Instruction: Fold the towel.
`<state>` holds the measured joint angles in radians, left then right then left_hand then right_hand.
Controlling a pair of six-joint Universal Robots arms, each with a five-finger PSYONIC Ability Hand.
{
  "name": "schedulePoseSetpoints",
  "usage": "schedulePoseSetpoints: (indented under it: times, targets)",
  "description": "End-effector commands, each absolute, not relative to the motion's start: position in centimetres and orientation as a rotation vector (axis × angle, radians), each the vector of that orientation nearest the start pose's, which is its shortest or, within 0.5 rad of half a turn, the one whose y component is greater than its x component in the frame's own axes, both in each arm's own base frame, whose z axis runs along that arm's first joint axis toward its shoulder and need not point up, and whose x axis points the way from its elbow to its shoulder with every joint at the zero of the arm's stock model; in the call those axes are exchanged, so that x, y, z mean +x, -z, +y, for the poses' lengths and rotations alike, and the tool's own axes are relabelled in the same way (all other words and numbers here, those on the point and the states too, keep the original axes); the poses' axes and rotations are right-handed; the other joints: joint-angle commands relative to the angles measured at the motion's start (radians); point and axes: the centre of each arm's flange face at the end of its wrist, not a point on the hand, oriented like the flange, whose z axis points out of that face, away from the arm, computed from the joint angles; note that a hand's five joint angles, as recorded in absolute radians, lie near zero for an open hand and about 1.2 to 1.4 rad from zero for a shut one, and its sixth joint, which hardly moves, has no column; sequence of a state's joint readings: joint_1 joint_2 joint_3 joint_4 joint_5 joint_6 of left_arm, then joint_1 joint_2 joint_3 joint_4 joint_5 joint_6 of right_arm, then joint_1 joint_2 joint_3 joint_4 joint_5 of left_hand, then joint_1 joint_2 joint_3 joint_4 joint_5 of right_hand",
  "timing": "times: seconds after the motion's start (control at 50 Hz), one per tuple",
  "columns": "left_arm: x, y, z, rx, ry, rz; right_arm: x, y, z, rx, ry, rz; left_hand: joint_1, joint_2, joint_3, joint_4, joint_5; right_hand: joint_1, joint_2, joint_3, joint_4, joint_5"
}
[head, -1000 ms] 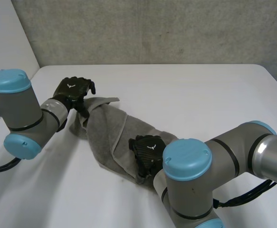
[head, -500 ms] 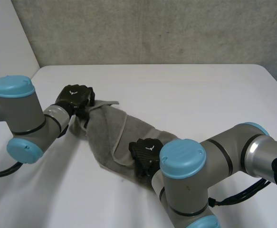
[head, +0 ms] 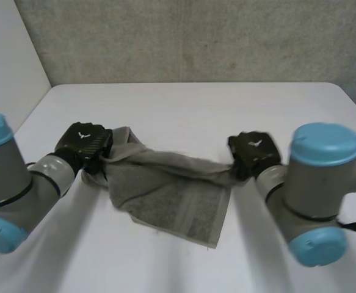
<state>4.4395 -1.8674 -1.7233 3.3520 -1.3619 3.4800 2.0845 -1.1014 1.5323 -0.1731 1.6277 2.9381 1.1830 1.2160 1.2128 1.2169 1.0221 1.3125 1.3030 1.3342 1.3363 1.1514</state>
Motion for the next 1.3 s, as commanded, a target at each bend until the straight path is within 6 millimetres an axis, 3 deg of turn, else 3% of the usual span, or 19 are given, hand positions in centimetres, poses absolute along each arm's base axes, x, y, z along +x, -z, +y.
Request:
schedulePoseSetpoints:
  times: [0.02, 0.14, 0.24, 0.44, 0.56, 0.76, 0.88, 0.92, 0.94, 0.98, 1.0, 1.04, 1.06, 1.1, 1.14, 1.16, 1.2, 1.22, 1.3]
  targets:
    - [-21.8, -21.0, -25.3, 0.916, 2.112, 2.290, 25.2, -19.8, -28.6, -0.791, 1.928, 2.256, 0.213, 0.180, 0.183, 0.179, 0.200, 0.084, 0.093, 0.062, 0.060, 0.070]
    - [-19.3, -23.0, -23.5, 0.806, 2.166, 2.208, 22.7, -21.3, -29.4, -0.847, 1.979, 2.273, 0.213, 0.180, 0.183, 0.179, 0.200, 0.084, 0.093, 0.062, 0.060, 0.070]
    - [-18.8, -23.7, -21.3, 0.805, 2.219, 2.171, 21.9, -23.7, -28.1, -0.930, 2.039, 2.230, 0.213, 0.180, 0.183, 0.179, 0.200, 0.084, 0.093, 0.062, 0.060, 0.070]
    - [-20.2, -20.3, -15.5, 1.027, 2.163, 2.320, 22.0, -22.9, -25.7, -1.088, 1.995, 2.217, 0.213, 0.180, 0.183, 0.179, 0.200, 0.084, 0.093, 0.062, 0.060, 0.070]
    - [-20.4, -19.2, -14.8, 1.062, 2.120, 2.356, 21.9, -22.1, -25.4, -1.144, 1.971, 2.240, 0.213, 0.180, 0.183, 0.179, 0.200, 0.084, 0.093, 0.062, 0.060, 0.070]
    - [-17.9, -20.2, -18.5, 0.851, 2.112, 2.312, 21.9, -22.2, -25.5, -1.287, 2.011, 2.218, 0.213, 0.180, 0.183, 0.179, 0.200, 0.084, 0.093, 0.062, 0.060, 0.070]
    - [-18.4, -21.1, -20.3, 0.881, 2.184, 2.263, 22.3, -22.4, -26.7, -1.345, 2.054, 2.201, 0.213, 0.180, 0.183, 0.179, 0.200, 0.084, 0.093, 0.062, 0.060, 0.070]
    - [-19.6, -21.5, -22.7, 0.925, 2.235, 2.240, 23.6, -22.7, -28.0, -1.353, 2.085, 2.161, 0.213, 0.180, 0.183, 0.179, 0.200, 0.084, 0.093, 0.062, 0.060, 0.070]
    - [-19.6, -21.5, -22.7, 0.925, 2.235, 2.240, 23.6, -22.7, -28.0, -1.353, 2.085, 2.161, 0.213, 0.180, 0.183, 0.179, 0.200, 0.084, 0.093, 0.062, 0.060, 0.070]
    - [-21.6, -22.8, -25.3, 0.958, 2.321, 2.209, 25.6, -24.6, -29.4, -1.337, 2.198, 2.060, 0.213, 0.180, 0.183, 0.179, 0.200, 0.084, 0.093, 0.062, 0.060, 0.070]
    - [-21.6, -22.8, -25.3, 0.958, 2.322, 2.209, 25.7, -24.6, -29.4, -1.337, 2.198, 2.059, 0.213, 0.180, 0.183, 0.179, 0.200, 0.084, 0.093, 0.062, 0.060, 0.070]
    - [-23.1, -25.1, -28.7, 0.912, 2.451, 2.173, 27.0, -28.2, -31.7, -1.231, 2.428, 1.939, 0.213, 0.180, 0.183, 0.179, 0.200, 0.084, 0.093, 0.062, 0.060, 0.070]
    - [-23.1, -25.2, -28.7, 0.912, 2.452, 2.172, 27.0, -28.2, -31.8, -1.230, 2.429, 1.938, 0.213, 0.180, 0.183, 0.179, 0.200, 0.084, 0.093, 0.062, 0.060, 0.070]
    - [-23.6, -26.6, -30.6, 0.860, 2.529, 2.145, 27.4, -30.4, -33.0, -1.147, 2.557, 1.860, 0.213, 0.180, 0.183, 0.179, 0.200, 0.084, 0.093, 0.062, 0.060, 0.070]
    - [-23.9, -31.1, -33.9, 0.706, 2.736, 2.044, 27.7, -35.2, -34.7, -0.941, 2.790, 1.664, 0.213, 0.180, 0.183, 0.179, 0.200, 0.084, 0.093, 0.062, 0.060, 0.070]
    - [-23.9, -31.2, -33.9, 0.705, 2.737, 2.044, 27.7, -35.2, -34.7, -0.940, 2.791, 1.663, 0.213, 0.180, 0.183, 0.179, 0.200, 0.084, 0.093, 0.062, 0.060, 0.070]
    - [-23.7, -35.6, -36.0, 0.511, 2.946, 1.952, 27.5, -39.6, -35.1, -0.732, 2.941, 1.458, 0.213, 0.180, 0.183, 0.179, 0.200, 0.084, 0.093, 0.062, 0.060, 0.070]
    - [-23.7, -35.6, -36.0, 0.510, 2.947, 1.951, 27.5, -39.6, -35.1, -0.731, 2.942, 1.457, 0.213, 0.180, 0.183, 0.179, 0.200, 0.084, 0.093, 0.062, 0.060, 0.070]
    - [-23.2, -39.6, -37.3, 0.263, 3.171, 1.907, 27.1, -42.5, -34.4, -0.579, 2.959, 1.330, 0.213, 0.180, 0.183, 0.179, 0.200, 0.084, 0.093, 0.062, 0.060, 0.070]
